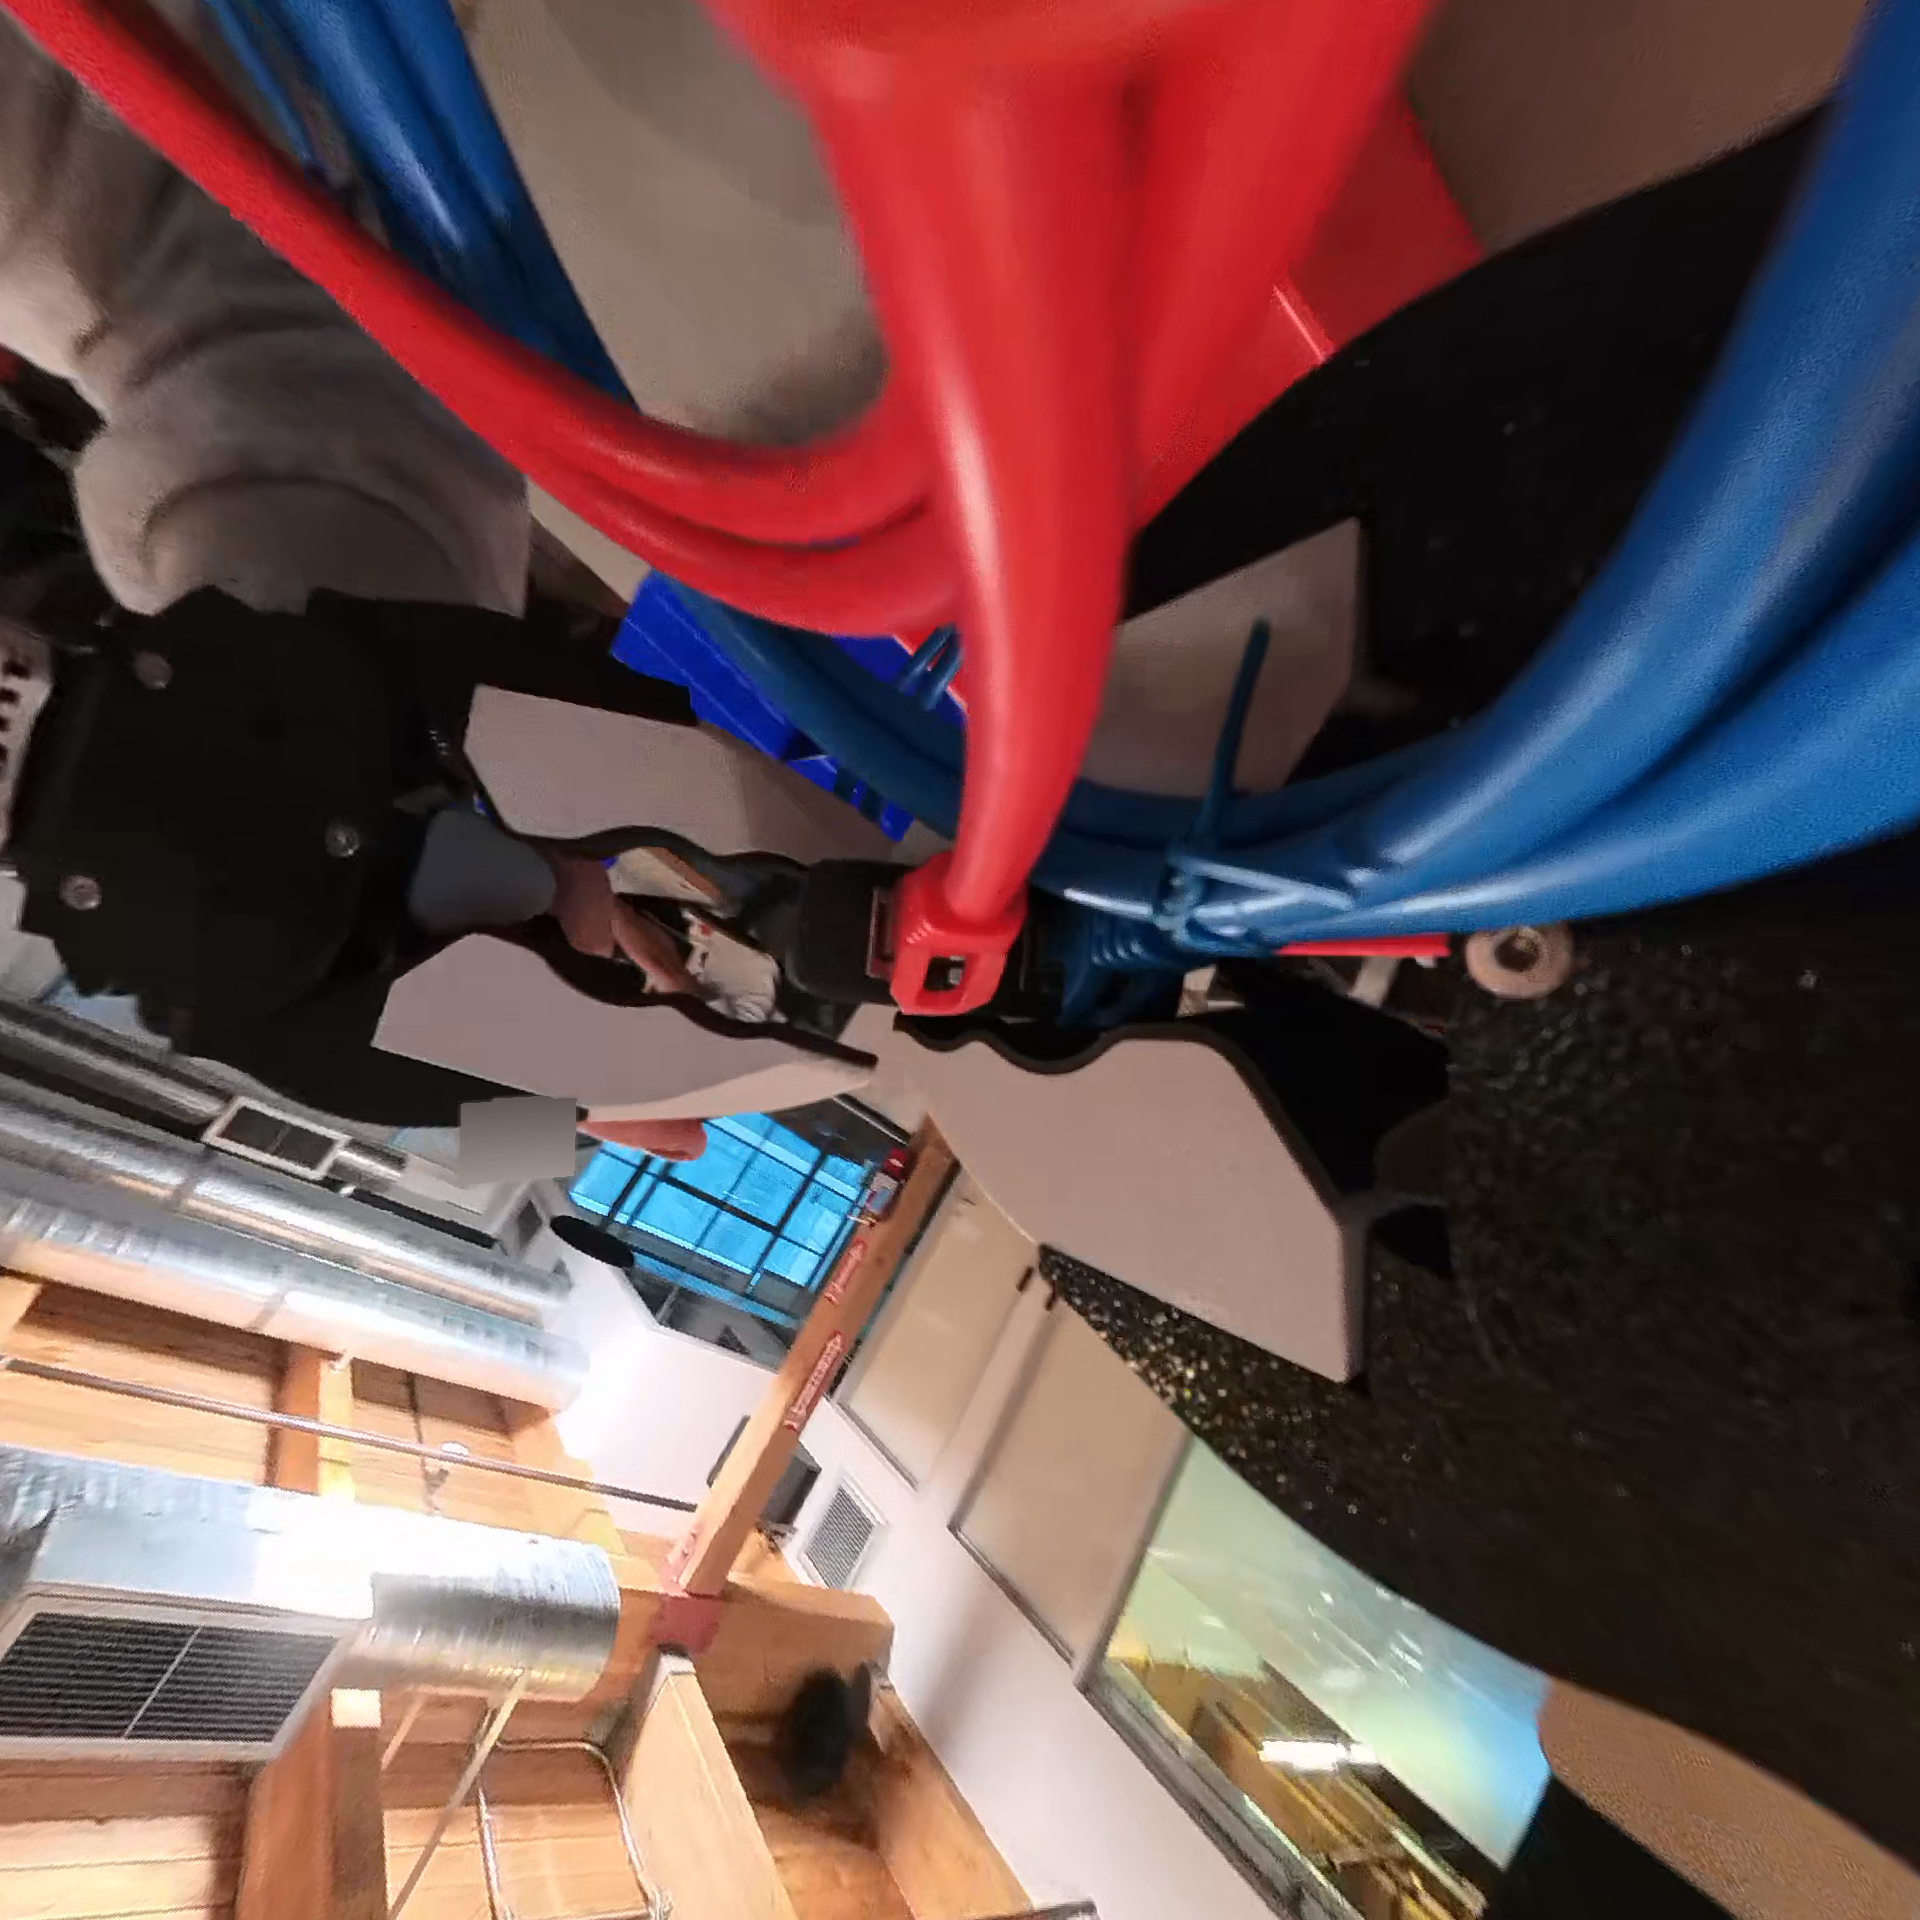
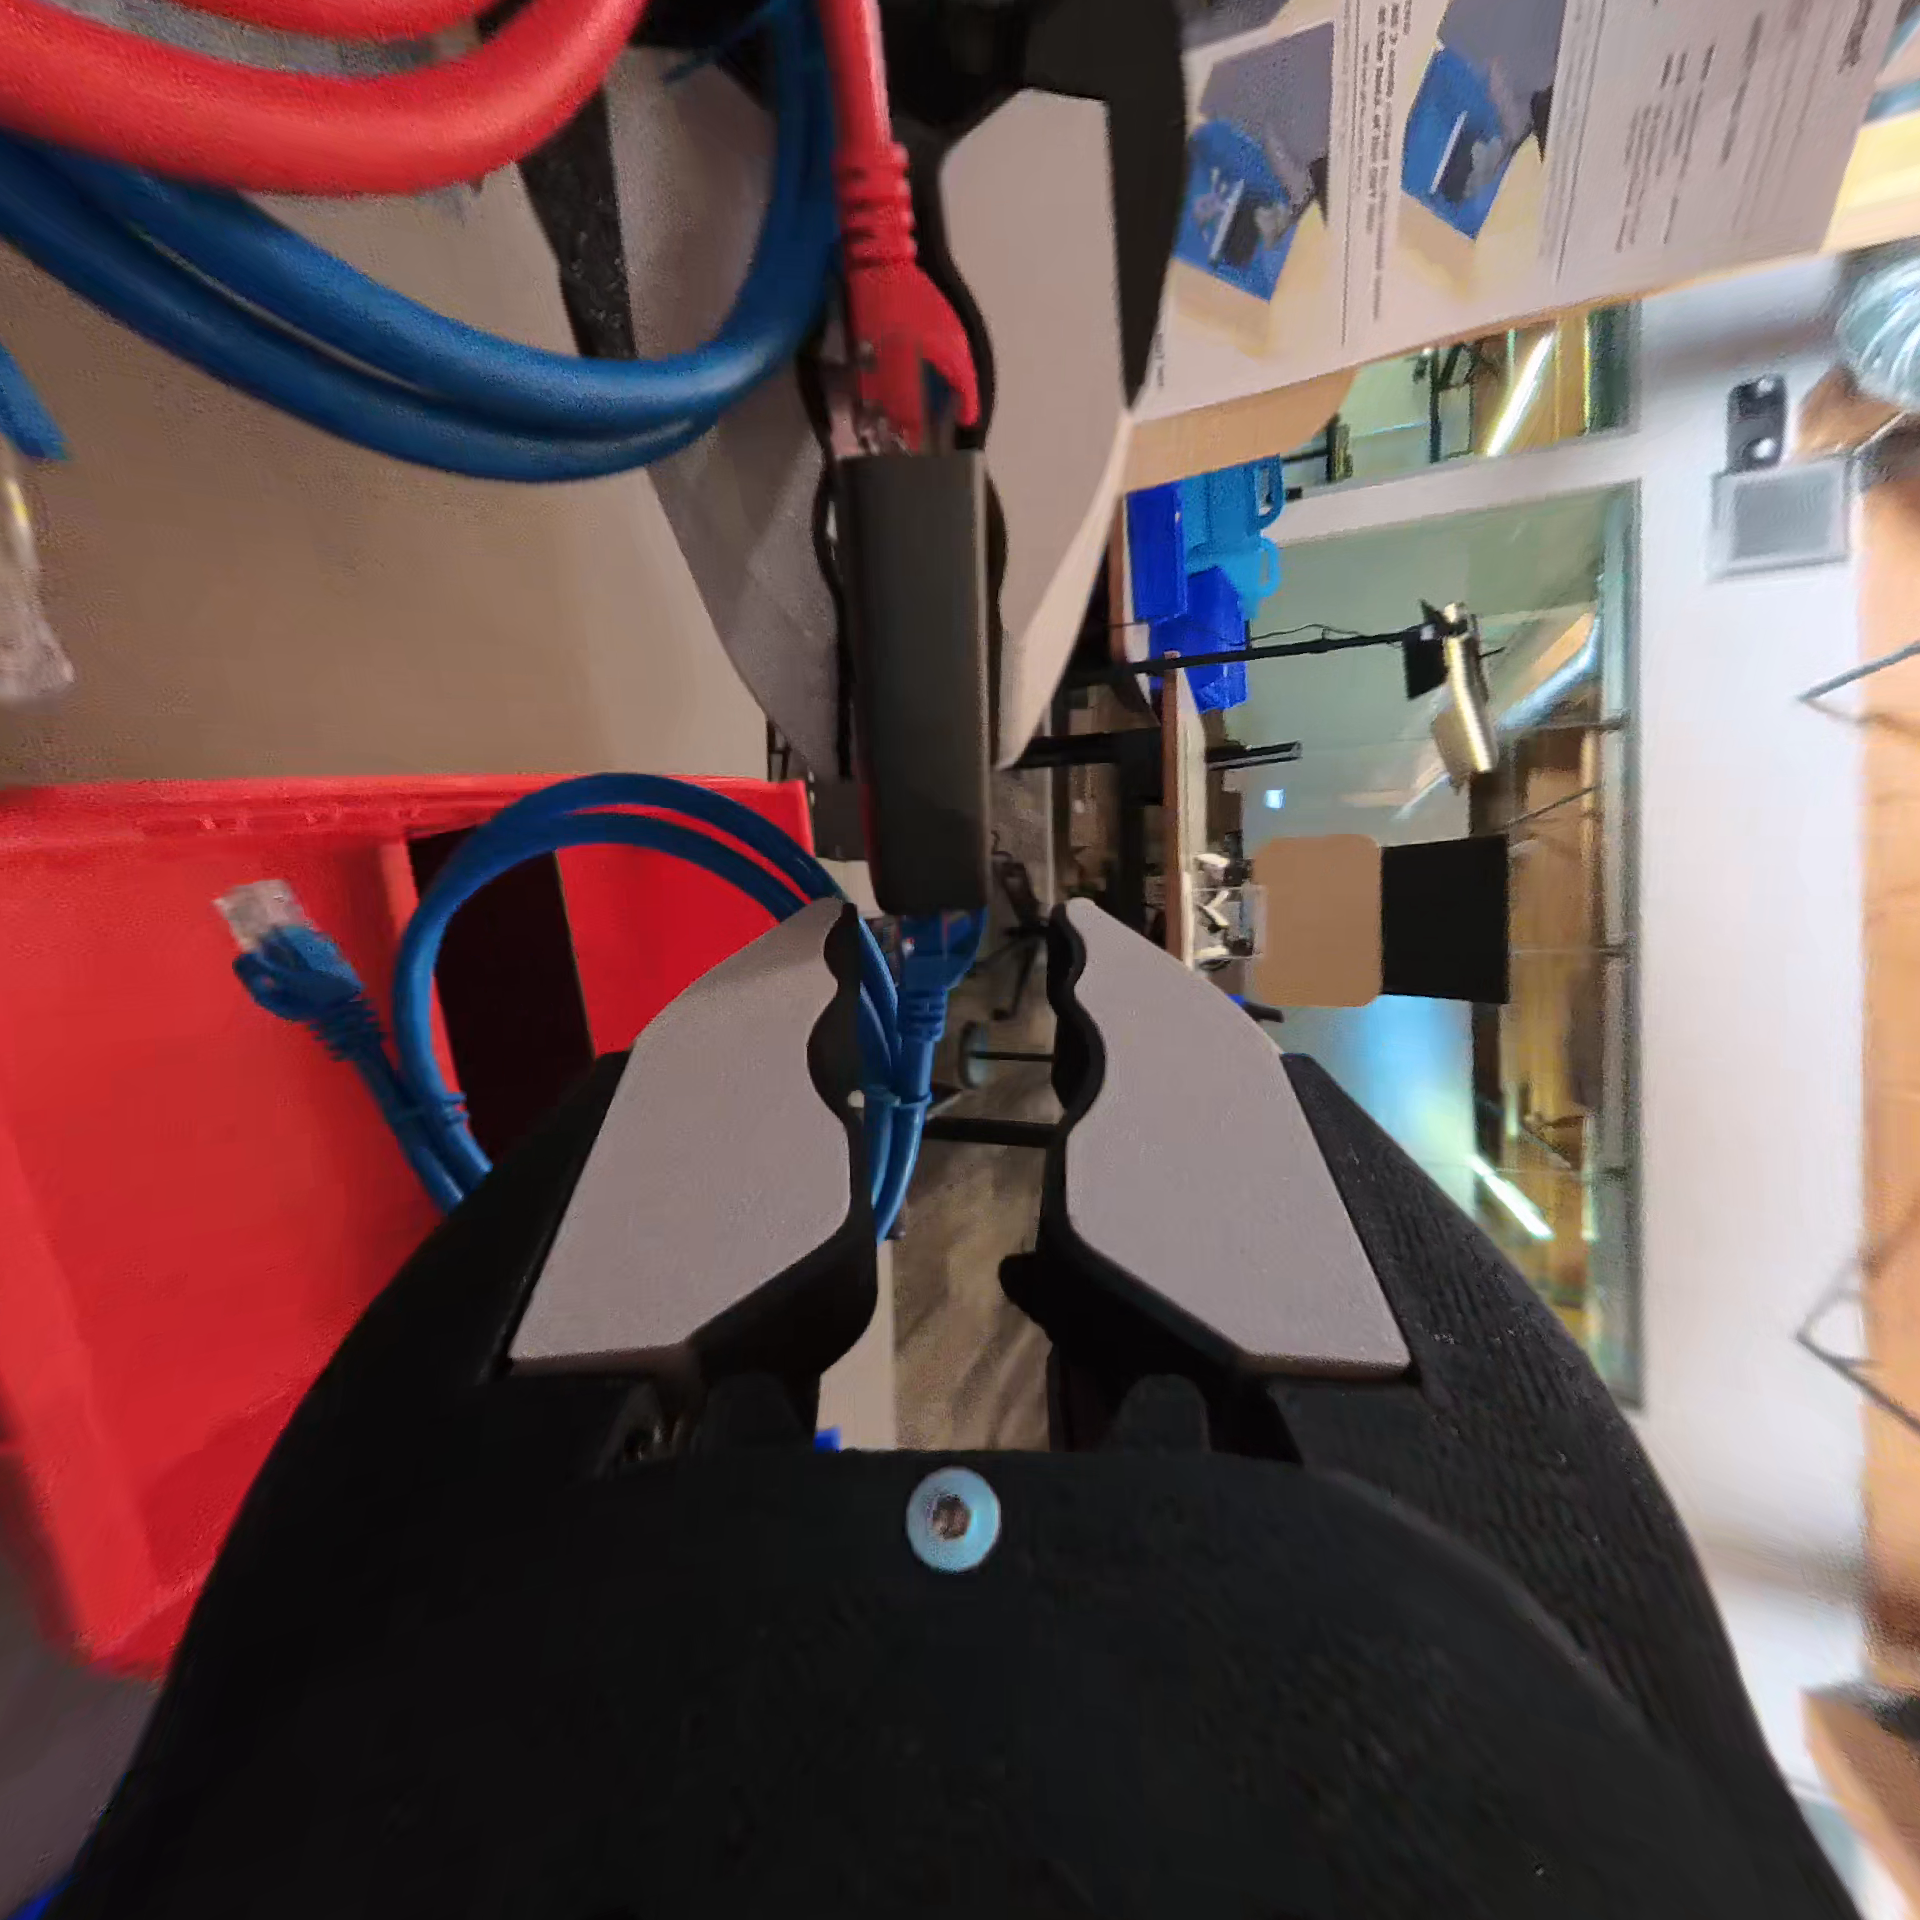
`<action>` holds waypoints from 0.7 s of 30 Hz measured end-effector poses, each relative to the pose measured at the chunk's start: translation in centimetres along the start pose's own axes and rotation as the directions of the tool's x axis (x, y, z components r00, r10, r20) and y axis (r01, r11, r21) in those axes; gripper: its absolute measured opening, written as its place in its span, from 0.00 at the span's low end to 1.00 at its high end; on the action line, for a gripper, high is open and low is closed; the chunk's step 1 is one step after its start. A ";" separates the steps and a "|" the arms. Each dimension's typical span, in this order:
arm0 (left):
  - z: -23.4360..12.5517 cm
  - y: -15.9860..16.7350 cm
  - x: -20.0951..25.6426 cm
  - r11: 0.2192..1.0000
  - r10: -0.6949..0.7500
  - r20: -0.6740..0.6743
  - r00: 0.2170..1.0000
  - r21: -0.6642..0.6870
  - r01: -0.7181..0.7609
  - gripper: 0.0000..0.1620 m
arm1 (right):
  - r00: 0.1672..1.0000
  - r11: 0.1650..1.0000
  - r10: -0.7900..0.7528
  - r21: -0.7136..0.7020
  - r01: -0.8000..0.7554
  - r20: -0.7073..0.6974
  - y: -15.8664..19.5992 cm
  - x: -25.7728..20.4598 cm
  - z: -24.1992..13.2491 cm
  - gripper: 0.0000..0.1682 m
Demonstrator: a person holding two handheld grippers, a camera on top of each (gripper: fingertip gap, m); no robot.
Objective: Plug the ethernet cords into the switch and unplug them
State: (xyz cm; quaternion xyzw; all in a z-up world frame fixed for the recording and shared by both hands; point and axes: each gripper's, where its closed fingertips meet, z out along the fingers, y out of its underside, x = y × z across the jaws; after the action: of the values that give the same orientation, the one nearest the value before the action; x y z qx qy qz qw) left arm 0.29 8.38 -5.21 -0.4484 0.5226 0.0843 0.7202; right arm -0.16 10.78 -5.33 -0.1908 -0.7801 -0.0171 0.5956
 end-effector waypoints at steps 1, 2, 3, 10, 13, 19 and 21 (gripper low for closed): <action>-0.1 0.0 -0.1 1.000 -0.021 -0.001 1.000 0.021 0.022 0.11 | 1.000 1.000 0.021 0.003 -0.021 -0.001 0.1 0.2 -0.3 0.20; -0.1 0.0 -0.1 0.998 -0.038 -0.004 0.999 0.041 0.038 0.11 | 1.000 1.000 0.025 -0.004 -0.025 -0.006 0.3 0.4 -0.5 0.20; -0.2 -0.1 -0.1 0.997 -0.049 -0.006 0.999 0.060 0.049 0.12 | 1.000 1.000 0.026 -0.011 -0.026 -0.009 0.4 0.5 -0.8 0.21; -1.0 -0.6 -0.8 0.994 -0.058 0.028 0.998 0.092 0.055 0.12 | 0.997 0.997 0.077 0.023 -0.077 0.031 -0.2 -0.7 -1.8 0.24; -1.4 -1.2 -1.0 0.991 -0.062 0.036 0.997 0.122 0.058 0.12 | 0.995 0.996 0.094 0.004 -0.094 -0.028 0.6 -0.4 -2.1 0.24; -2.1 -1.5 -1.5 0.991 -0.063 0.061 0.996 0.126 0.055 0.12 | 0.973 0.976 0.215 0.036 -0.213 -0.078 1.8 -0.7 -2.8 0.23; -2.2 -1.5 -1.7 0.992 -0.058 0.075 0.995 0.120 0.049 0.12 | 0.962 0.970 0.243 0.039 -0.240 -0.124 2.3 0.0 -3.3 0.23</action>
State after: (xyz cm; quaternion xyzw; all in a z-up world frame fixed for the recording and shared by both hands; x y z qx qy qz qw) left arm -1.07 6.43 -3.06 -0.4154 0.4856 0.0516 0.7674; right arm 3.57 12.10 -4.84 -0.2757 -0.7114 0.0527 0.6443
